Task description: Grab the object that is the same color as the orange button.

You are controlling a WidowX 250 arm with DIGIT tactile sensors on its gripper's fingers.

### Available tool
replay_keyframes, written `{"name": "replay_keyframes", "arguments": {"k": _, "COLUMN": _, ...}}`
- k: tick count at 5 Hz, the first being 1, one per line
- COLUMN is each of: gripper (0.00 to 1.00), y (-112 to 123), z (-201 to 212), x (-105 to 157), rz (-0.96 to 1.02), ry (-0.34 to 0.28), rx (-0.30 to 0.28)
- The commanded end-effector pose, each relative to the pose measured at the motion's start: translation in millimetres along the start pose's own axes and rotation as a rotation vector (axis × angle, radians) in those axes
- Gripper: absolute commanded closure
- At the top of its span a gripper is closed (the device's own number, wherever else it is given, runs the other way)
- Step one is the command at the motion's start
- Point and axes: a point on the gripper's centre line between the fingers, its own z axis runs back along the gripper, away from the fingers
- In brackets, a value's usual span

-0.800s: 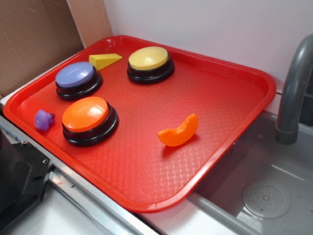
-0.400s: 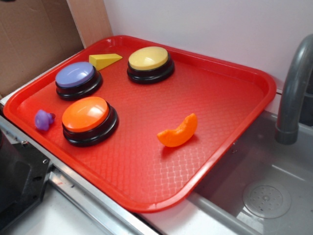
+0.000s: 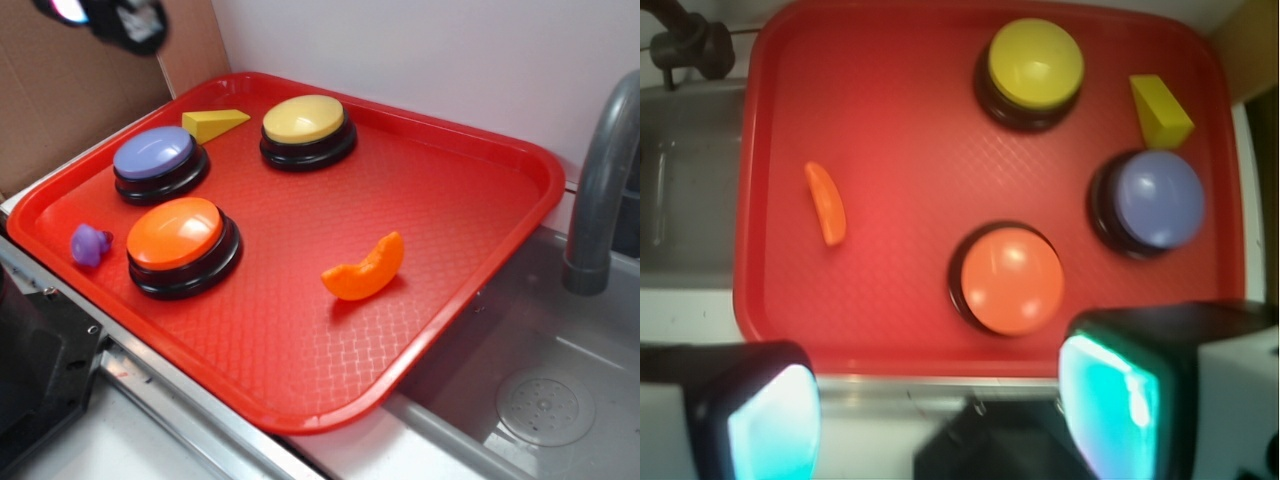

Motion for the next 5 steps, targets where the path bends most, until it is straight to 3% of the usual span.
{"name": "replay_keyframes", "arguments": {"k": 1, "gripper": 0.0, "y": -28, "z": -80, "x": 43, "rz": 0.002, "ry": -0.083, "rx": -0.045}}
{"name": "replay_keyframes", "arguments": {"k": 2, "gripper": 0.0, "y": -33, "z": -114, "x": 49, "rz": 0.0, "ry": -0.052, "rx": -0.051}}
{"name": "replay_keyframes", "arguments": {"k": 3, "gripper": 0.0, "y": -52, "z": -154, "x": 51, "rz": -0.023, "ry": -0.006, "rx": -0.104}}
{"name": "replay_keyframes", "arguments": {"k": 5, "gripper": 0.0, "y": -64, "z": -179, "x": 48, "rz": -0.024, "ry": 0.038, "rx": -0.125}}
